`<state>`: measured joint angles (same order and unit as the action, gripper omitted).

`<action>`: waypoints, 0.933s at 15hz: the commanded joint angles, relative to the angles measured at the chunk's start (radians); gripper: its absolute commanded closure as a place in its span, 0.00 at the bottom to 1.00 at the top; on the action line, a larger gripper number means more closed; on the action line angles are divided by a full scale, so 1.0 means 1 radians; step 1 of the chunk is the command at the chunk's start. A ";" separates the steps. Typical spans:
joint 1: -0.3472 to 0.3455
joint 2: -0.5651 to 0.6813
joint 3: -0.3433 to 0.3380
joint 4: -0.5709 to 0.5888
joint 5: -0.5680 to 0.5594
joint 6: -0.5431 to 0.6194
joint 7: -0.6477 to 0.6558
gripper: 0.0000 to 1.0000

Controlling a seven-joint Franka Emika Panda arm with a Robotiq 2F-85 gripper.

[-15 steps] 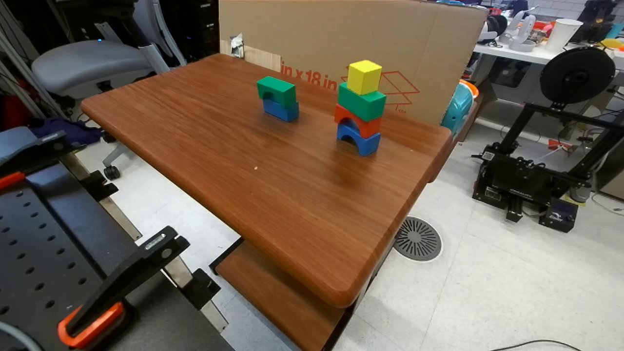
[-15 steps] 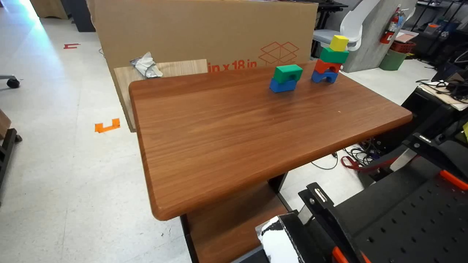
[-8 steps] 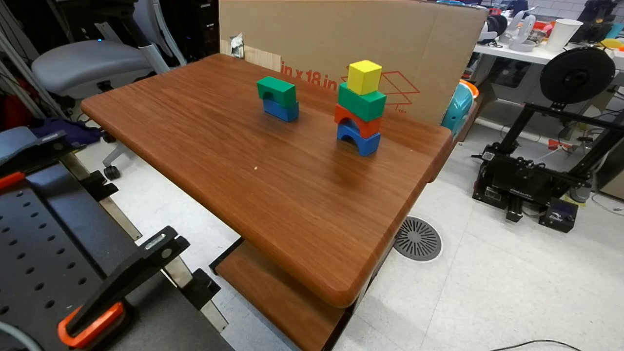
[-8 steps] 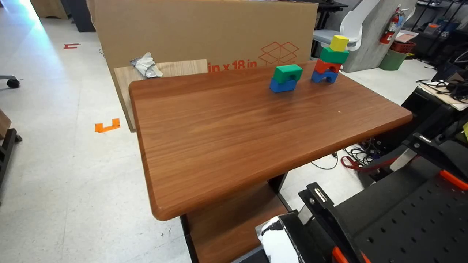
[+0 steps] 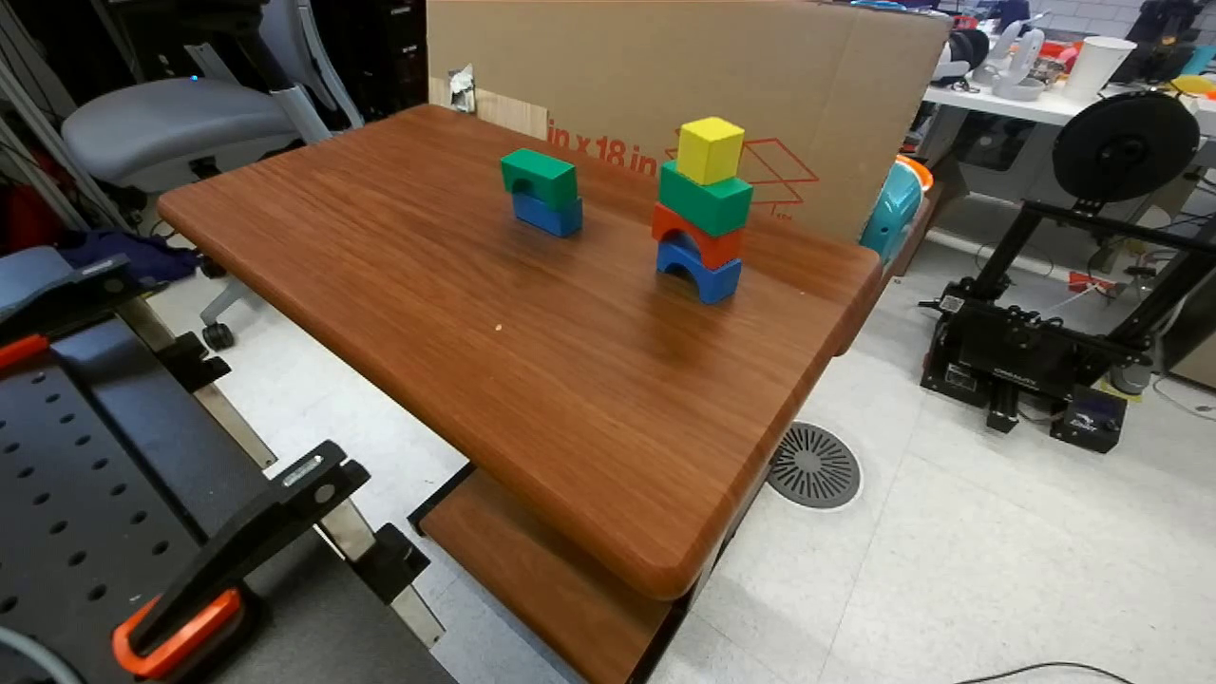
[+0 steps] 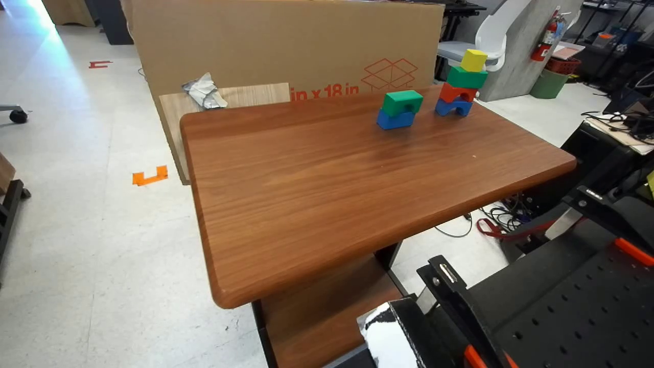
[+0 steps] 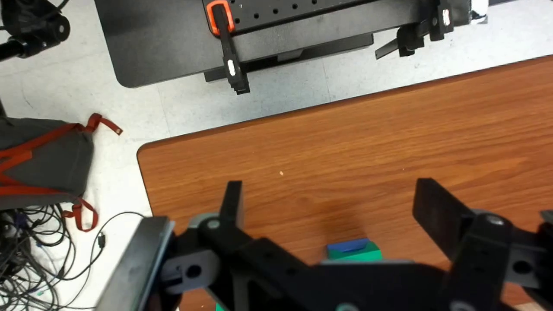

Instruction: Put the yellow cube on the table

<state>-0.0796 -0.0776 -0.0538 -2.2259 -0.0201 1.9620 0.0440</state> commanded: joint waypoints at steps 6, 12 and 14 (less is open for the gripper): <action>-0.029 0.145 -0.058 0.098 0.015 0.115 -0.079 0.00; -0.052 0.314 -0.063 0.218 0.053 0.189 -0.094 0.00; -0.055 0.352 -0.060 0.250 0.055 0.189 -0.089 0.00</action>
<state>-0.1246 0.2044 -0.1181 -2.0504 0.0059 2.1476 -0.0315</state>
